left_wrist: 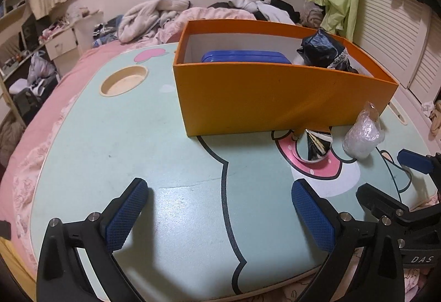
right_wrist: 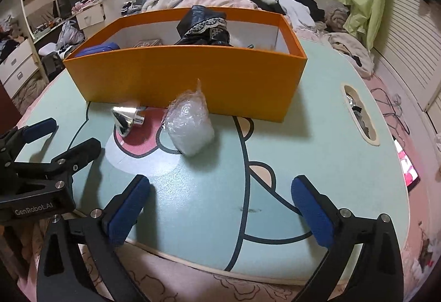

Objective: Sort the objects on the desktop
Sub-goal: 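Grasp the plastic bag with right gripper while left gripper grasps the silver cone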

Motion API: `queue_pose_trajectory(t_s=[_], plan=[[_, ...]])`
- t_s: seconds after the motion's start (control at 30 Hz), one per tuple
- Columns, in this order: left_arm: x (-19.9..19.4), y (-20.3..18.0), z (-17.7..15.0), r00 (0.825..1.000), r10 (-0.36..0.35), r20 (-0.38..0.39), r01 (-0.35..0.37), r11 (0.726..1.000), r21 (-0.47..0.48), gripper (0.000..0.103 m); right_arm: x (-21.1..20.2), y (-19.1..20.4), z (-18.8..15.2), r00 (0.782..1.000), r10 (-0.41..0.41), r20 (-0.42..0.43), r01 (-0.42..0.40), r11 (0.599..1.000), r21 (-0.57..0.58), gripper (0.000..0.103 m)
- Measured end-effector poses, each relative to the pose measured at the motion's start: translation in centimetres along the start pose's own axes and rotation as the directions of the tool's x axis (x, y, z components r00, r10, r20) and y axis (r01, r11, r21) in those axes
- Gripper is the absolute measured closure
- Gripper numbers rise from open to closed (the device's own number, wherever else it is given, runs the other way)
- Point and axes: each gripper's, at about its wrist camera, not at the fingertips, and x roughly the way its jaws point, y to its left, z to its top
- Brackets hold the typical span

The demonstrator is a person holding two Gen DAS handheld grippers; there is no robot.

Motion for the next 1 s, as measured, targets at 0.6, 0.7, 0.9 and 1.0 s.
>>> queue_pose_trajectory(t_s=[0.6,0.7,0.9,1.0], plan=[[0.0,-0.1,0.0,1.000,0.001,0.000,-0.001,1.000,-0.001,0.000,-1.3,-3.1,-0.3,0.971,0.201,0.129,-0.220,0.962,0.160,0.013],[0.0,-0.2,0.0,1.000,0.000,0.000,0.000,1.000,-0.001,0.000,-1.2,-3.2,0.3,0.968,0.216,0.128,-0.237,0.954,0.184,0.024],[0.0,-0.2,0.0,1.000,0.000,0.000,0.000,1.000,-0.001,0.000,-0.5,-1.0,3.0,0.974,0.196,0.110,-0.208,0.973,0.105,0.029],[-0.1,-0.1,-0.1,1.000,0.000,0.001,0.000,1.000,-0.001,0.000,0.6,0.1,3.2,0.975,0.213,0.057,-0.216,0.975,0.053,0.069]])
